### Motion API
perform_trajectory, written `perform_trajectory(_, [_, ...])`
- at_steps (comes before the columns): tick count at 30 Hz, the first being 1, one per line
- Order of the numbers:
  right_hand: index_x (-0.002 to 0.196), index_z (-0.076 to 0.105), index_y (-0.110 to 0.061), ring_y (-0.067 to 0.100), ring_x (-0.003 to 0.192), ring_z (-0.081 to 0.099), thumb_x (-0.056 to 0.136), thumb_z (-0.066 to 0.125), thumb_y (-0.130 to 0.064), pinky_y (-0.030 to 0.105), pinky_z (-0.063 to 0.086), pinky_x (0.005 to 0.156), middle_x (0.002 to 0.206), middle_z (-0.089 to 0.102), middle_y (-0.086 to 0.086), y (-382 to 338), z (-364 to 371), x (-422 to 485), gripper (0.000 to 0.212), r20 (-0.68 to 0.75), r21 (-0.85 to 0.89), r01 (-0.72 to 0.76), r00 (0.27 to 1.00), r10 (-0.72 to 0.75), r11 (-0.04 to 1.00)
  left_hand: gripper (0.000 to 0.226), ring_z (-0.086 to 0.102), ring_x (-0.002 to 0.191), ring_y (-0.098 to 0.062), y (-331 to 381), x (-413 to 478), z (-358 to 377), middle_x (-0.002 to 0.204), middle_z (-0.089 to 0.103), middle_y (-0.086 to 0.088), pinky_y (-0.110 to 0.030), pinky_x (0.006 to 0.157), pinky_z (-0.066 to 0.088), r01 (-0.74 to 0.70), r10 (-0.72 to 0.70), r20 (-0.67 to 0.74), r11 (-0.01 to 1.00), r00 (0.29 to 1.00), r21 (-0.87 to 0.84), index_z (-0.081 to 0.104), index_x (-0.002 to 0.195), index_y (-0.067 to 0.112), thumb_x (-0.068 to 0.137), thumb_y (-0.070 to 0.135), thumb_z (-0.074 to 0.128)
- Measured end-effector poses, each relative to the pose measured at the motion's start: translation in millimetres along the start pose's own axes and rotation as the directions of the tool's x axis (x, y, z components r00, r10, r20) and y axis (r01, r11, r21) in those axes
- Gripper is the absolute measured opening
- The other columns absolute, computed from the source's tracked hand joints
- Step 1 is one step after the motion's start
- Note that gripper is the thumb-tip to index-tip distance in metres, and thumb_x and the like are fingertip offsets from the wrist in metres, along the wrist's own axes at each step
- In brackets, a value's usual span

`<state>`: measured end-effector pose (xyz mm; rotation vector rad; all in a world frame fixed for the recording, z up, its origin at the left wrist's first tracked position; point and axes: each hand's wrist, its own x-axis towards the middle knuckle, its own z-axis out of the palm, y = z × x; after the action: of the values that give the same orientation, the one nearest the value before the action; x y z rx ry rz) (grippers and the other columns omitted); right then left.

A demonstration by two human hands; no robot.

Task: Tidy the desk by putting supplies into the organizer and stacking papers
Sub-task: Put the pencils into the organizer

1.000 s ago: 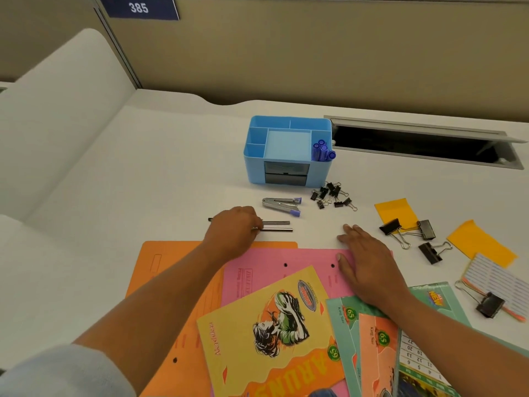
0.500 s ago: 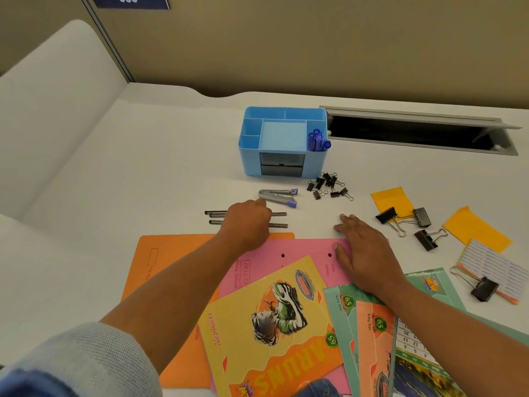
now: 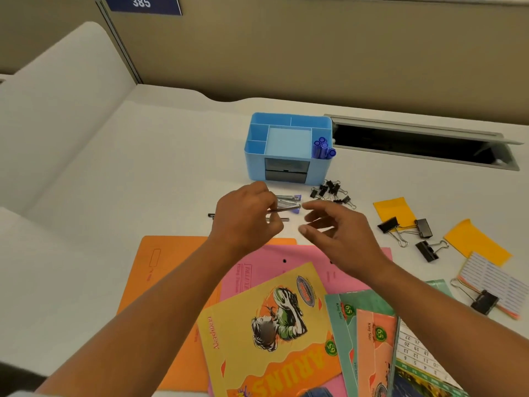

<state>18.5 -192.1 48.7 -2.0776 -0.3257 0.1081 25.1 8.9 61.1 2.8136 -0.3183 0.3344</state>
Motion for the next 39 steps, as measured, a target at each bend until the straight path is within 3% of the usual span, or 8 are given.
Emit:
perform_trajectory(4, [0.098, 0.068, -0.029, 0.009, 0.072, 0.066, 0.084, 0.074, -0.021, 0.024, 0.057, 0.066, 0.078, 0.069, -0.01, -33, -2, 19, 0.018, 0.001, 0.017, 0.081, 0.997, -0.081, 0.997, 0.018, 0.055, 0.065, -0.013, 2, -3, -2, 0.08, 0.064, 0.002, -0.023, 0.051, 0.042, -0.021, 0.01, -0.128, 0.996, 0.992, -0.088, 0.073, 0.084, 0.015, 0.072, 0.029, 0.078])
perform_trajectory(9, [0.094, 0.071, -0.026, 0.005, 0.075, 0.065, 0.084, 0.074, -0.018, 0.015, 0.052, 0.065, 0.08, 0.066, -0.016, -52, -7, 40, 0.013, 0.06, -0.044, 0.197, 0.979, -0.194, 0.979, 0.02, 0.051, 0.068, -0.008, -1, 5, -10, 0.083, 0.065, 0.003, -0.019, 0.052, 0.041, -0.055, 0.021, -0.205, 0.986, 0.979, -0.16, 0.072, 0.086, 0.016, 0.074, 0.03, 0.078])
perform_trajectory(13, [0.094, 0.069, -0.024, 0.001, 0.074, 0.062, 0.085, 0.073, -0.018, 0.01, 0.047, 0.063, 0.08, 0.064, -0.017, -63, -19, 59, 0.012, -0.023, -0.091, 0.25, 0.967, -0.253, 0.964, 0.024, 0.047, 0.079, -0.002, -16, 12, -9, 0.101, 0.061, 0.009, -0.011, 0.058, 0.031, 0.089, -0.108, -0.113, 0.983, 0.988, -0.158, 0.069, 0.105, 0.022, 0.083, 0.03, 0.071])
perform_trajectory(19, [0.094, 0.07, -0.018, 0.006, 0.067, 0.064, 0.086, 0.072, -0.019, 0.019, 0.053, 0.065, 0.08, 0.068, -0.008, -80, -37, 88, 0.008, -0.177, -0.05, 0.304, 0.935, -0.308, 0.951, 0.024, 0.06, 0.095, -0.012, -35, 16, 22, 0.111, 0.059, 0.01, -0.024, 0.069, 0.039, 0.261, -0.245, 0.173, 0.963, 0.954, -0.072, 0.067, 0.114, 0.028, 0.092, 0.032, 0.059])
perform_trajectory(23, [0.095, 0.071, -0.017, 0.012, 0.066, 0.064, 0.088, 0.07, -0.022, 0.028, 0.057, 0.066, 0.079, 0.069, -0.005, -89, -45, 107, 0.009, -0.23, -0.077, 0.345, 0.907, -0.353, 0.935, 0.024, 0.063, 0.097, -0.015, -30, 22, 44, 0.111, 0.062, 0.008, -0.031, 0.077, 0.05, 0.209, -0.183, 0.29, 0.976, 0.939, -0.064, 0.067, 0.111, 0.027, 0.09, 0.035, 0.06])
perform_trajectory(26, [0.101, 0.072, -0.012, 0.014, 0.07, 0.067, 0.089, 0.069, -0.024, 0.029, 0.058, 0.07, 0.082, 0.07, -0.003, -92, -46, 122, 0.017, -0.21, -0.141, 0.361, 0.899, -0.384, 0.922, 0.023, 0.063, 0.094, -0.021, -24, 26, 58, 0.107, 0.06, 0.001, -0.032, 0.07, 0.049, 0.106, -0.105, 0.329, 0.994, 0.938, 0.014, 0.068, 0.106, 0.022, 0.092, 0.035, 0.056])
perform_trajectory(29, [0.105, 0.073, -0.011, 0.006, 0.072, 0.065, 0.09, 0.067, -0.025, 0.025, 0.057, 0.072, 0.086, 0.069, -0.004, -91, -41, 139, 0.022, -0.165, -0.231, 0.367, 0.898, -0.407, 0.901, 0.022, 0.061, 0.092, -0.022, -21, 28, 69, 0.108, 0.056, -0.002, -0.031, 0.063, 0.043, 0.051, -0.065, 0.342, 0.997, 0.938, 0.05, 0.068, 0.105, 0.019, 0.094, 0.031, 0.053])
perform_trajectory(39, [0.108, 0.073, -0.012, 0.016, 0.086, 0.064, 0.092, 0.064, -0.024, 0.038, 0.054, 0.082, 0.099, 0.073, 0.004, -67, 4, 182, 0.022, 0.08, -0.436, 0.391, 0.914, -0.397, 0.811, 0.025, 0.059, 0.091, -0.024, -22, 25, 87, 0.112, 0.056, -0.005, -0.032, 0.062, 0.043, -0.026, 0.001, 0.359, 0.997, 0.933, 0.067, 0.07, 0.11, 0.018, 0.097, 0.021, 0.049])
